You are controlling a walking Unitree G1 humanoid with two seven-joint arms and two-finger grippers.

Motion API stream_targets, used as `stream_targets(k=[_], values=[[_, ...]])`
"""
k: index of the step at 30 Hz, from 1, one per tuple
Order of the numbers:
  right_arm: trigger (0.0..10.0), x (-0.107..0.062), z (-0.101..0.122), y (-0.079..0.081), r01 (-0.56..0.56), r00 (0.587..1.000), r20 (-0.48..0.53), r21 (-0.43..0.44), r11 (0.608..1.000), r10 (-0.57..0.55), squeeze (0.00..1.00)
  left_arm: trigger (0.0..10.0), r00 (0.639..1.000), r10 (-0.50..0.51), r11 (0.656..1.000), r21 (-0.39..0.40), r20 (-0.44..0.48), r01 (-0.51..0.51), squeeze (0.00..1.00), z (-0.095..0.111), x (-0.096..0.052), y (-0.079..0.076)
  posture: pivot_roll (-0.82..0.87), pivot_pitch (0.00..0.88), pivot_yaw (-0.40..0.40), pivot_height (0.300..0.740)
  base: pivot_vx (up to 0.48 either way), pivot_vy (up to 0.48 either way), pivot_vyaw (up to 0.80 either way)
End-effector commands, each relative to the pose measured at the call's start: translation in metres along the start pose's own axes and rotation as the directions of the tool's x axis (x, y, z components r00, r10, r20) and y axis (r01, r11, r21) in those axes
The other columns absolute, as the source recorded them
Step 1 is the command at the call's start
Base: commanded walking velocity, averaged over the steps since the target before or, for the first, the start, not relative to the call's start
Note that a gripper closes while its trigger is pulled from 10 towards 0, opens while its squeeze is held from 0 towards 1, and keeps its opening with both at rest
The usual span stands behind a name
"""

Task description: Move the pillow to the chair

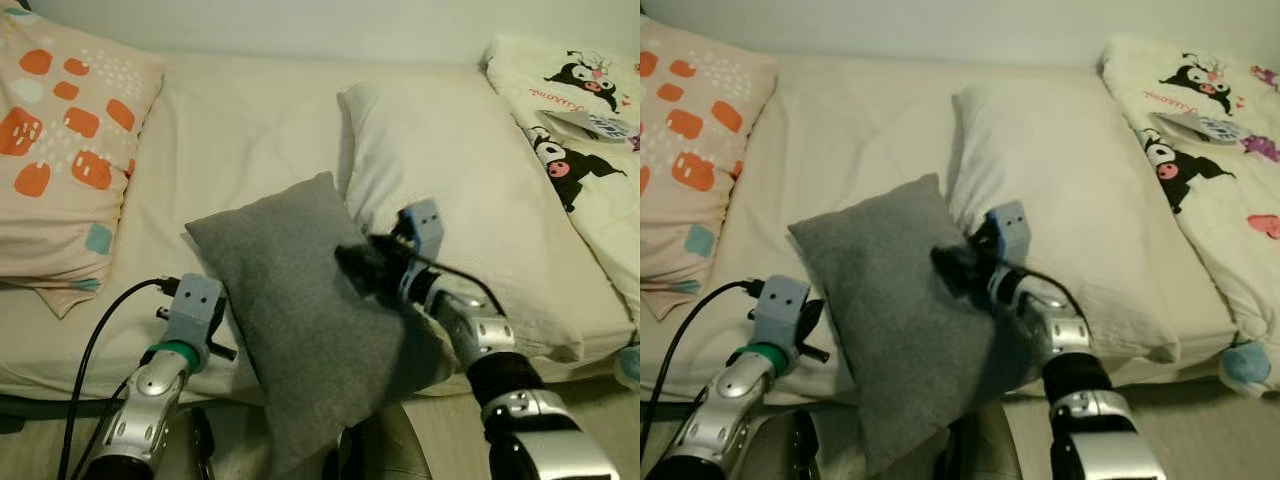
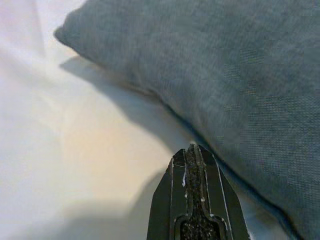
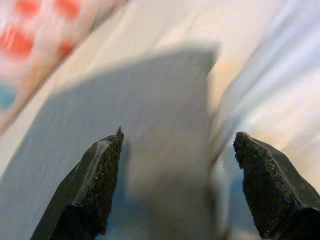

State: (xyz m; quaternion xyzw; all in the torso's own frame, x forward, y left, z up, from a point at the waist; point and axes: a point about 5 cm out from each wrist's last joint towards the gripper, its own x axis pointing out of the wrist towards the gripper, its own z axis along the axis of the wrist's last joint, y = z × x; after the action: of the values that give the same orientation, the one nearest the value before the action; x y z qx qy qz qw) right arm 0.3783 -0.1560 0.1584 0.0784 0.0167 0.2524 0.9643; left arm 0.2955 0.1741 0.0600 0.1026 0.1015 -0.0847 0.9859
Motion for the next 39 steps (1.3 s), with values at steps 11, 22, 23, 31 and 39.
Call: stream_targets(k=[11,22,23,31,39], values=[[10.0,-0.015,-0.014,-0.023,-0.034,0.974,-0.228,-0.083,0.996,0.014,1.0,10.0,0.921,-0.291,0.936,-0.121,0.259,0.33,0.0,0.06,0.023,-0.064,-0.05,0.065,-0.038,0.566,0.0,0.0,0.0],[10.0,-0.02,-0.009,-0.032,0.023,0.985,-0.167,-0.056,0.998,-0.032,1.0,10.0,0.89,-0.426,0.889,-0.11,0.16,0.445,0.0,0.044,0.026,-0.08,-0.06,0.048,-0.023,0.566,0.0,0.0,0.0],[10.0,-0.021,-0.009,-0.034,0.025,0.986,-0.166,-0.035,0.999,-0.03,1.0,10.0,0.9,-0.421,0.898,-0.09,0.115,0.431,0.0,0.036,0.027,-0.079,-0.06,0.044,-0.022,0.566,0.0,0.0,0.0],[10.0,-0.026,0.001,-0.043,0.042,0.995,-0.097,0.147,0.988,-0.028,1.0,10.0,0.938,-0.345,0.939,0.007,-0.033,0.345,0.0,0.005,0.028,-0.067,-0.07,0.03,-0.022,0.566,0.0,0.0,0.0],[10.0,-0.034,-0.006,-0.045,0.014,0.986,-0.168,0.112,0.994,0.005,1.0,10.0,0.966,-0.239,0.97,0.026,-0.102,0.242,0.0,-0.014,0.025,-0.05,-0.07,0.028,-0.029,0.566,0.0,0.0,0.0]])
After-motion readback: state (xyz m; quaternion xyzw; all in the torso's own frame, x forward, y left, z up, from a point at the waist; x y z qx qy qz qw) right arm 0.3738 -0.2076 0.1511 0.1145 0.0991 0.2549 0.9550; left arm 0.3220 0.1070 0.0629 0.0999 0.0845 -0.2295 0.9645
